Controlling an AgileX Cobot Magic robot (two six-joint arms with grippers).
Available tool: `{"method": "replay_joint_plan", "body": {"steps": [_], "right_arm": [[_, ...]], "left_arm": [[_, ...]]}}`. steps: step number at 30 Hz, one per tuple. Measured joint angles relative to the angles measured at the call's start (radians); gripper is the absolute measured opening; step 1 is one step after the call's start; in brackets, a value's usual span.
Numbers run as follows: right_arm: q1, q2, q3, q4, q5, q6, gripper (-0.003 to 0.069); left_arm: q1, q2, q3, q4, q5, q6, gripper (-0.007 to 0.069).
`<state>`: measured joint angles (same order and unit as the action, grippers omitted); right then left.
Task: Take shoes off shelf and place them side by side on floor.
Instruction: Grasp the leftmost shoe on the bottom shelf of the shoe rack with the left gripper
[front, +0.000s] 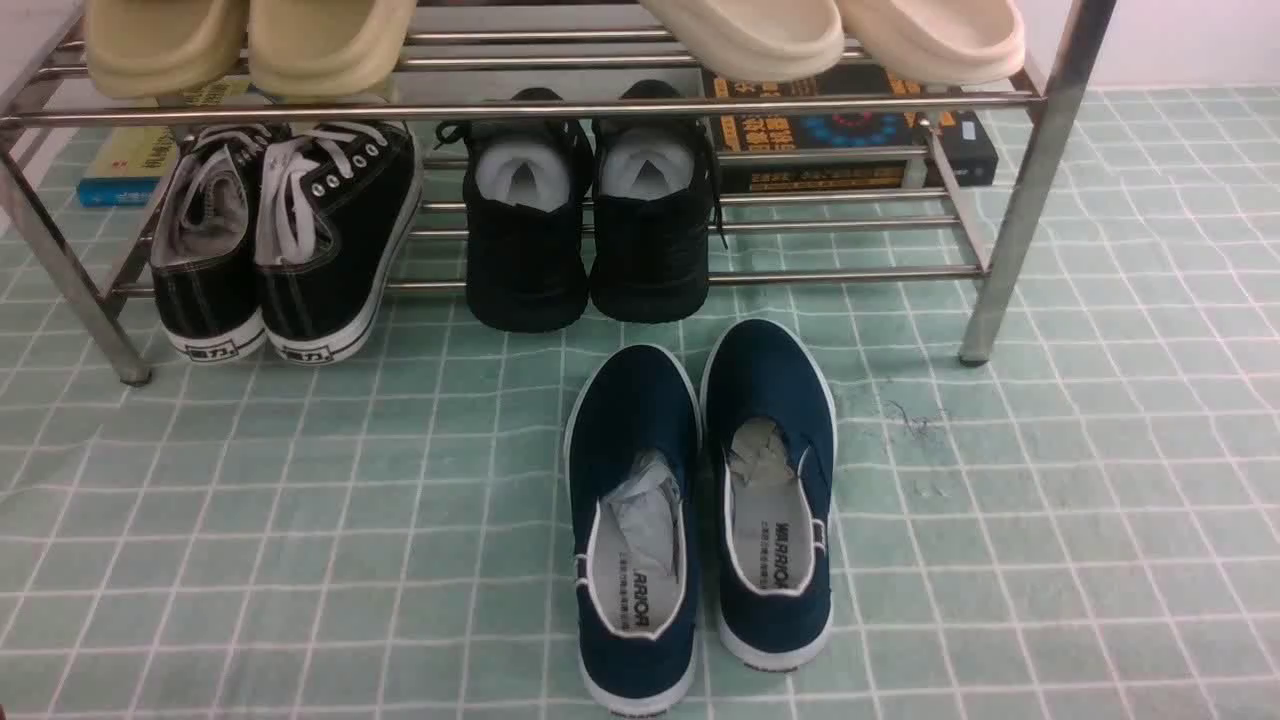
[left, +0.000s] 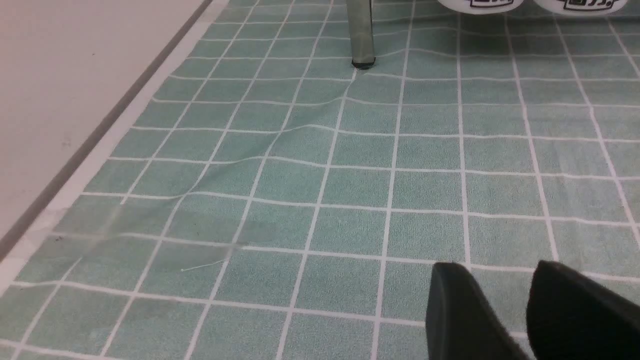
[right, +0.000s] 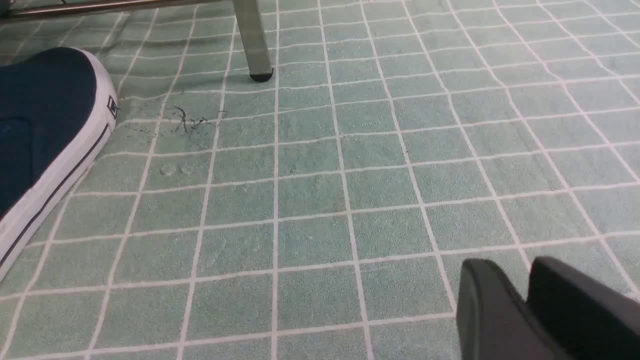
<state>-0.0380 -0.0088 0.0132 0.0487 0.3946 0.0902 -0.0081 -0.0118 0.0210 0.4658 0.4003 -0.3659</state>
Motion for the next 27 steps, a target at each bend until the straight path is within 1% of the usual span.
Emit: {"method": "replay_joint_plan", "body": {"steps": [27], "right_arm": [[0.0, 0.0, 0.0, 0.0, 0.0, 0.0, 0.0176]], "left_arm": [[0.0, 0.0, 0.0, 0.0, 0.0, 0.0, 0.0242]]}}
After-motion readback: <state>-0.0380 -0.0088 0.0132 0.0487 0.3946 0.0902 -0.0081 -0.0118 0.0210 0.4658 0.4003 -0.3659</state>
